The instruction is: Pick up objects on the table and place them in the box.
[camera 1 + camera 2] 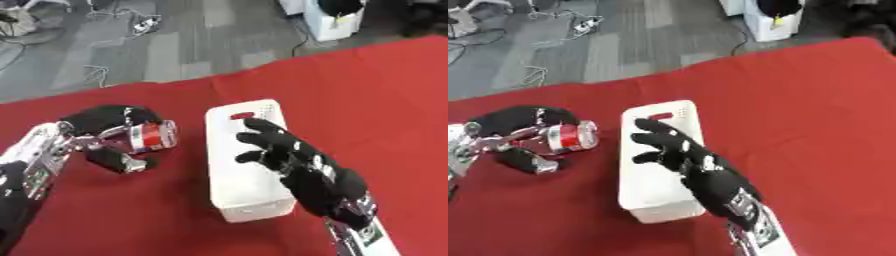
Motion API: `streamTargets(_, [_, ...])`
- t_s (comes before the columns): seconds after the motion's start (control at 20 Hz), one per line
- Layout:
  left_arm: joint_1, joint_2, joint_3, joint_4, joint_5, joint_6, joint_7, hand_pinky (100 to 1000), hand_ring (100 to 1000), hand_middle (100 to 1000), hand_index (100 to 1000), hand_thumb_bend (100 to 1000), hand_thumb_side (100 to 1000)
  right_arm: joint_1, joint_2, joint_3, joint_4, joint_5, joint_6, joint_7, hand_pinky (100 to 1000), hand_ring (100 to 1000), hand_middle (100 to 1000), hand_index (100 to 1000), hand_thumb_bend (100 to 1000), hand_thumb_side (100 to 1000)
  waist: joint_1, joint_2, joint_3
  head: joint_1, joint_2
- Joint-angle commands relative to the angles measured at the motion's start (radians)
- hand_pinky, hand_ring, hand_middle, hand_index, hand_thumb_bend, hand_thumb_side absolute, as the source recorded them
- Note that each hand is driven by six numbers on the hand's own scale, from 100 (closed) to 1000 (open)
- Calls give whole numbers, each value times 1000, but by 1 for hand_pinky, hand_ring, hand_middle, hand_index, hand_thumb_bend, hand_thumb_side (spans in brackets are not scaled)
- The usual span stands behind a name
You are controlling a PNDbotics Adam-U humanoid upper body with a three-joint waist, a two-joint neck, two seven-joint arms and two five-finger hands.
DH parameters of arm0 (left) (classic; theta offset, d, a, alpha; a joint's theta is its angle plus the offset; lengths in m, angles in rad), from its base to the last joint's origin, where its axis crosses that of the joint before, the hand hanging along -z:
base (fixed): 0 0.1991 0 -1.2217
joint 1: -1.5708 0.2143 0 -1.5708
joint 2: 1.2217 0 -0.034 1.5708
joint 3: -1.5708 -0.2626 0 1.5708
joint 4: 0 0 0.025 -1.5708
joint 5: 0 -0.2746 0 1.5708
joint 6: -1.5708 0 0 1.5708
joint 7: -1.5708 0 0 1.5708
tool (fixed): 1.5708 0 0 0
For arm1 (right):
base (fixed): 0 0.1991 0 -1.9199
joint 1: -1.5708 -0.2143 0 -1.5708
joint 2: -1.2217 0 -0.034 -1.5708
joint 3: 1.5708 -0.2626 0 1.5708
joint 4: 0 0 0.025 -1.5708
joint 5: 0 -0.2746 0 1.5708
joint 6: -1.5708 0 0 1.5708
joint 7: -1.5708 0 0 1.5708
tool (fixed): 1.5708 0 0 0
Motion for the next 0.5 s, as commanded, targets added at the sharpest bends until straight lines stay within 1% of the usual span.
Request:
streamTargets(0.05, [-4, 15, 3, -6, -10, -2, 8, 673, 775, 813, 914, 385, 811, -21, -5, -1, -22, -5, 3, -1, 857, 968, 1000, 932, 484, 1000, -3, -11, -1, 8, -14])
streamTargets(0.5, [-6, 39, 10, -15, -8, 0, 20, 676, 776, 812, 915, 395, 796, -23, -7, -1, -22, -7, 4, 0, 857, 969, 1000, 932, 485, 1000, -2, -7, -3, 8, -17])
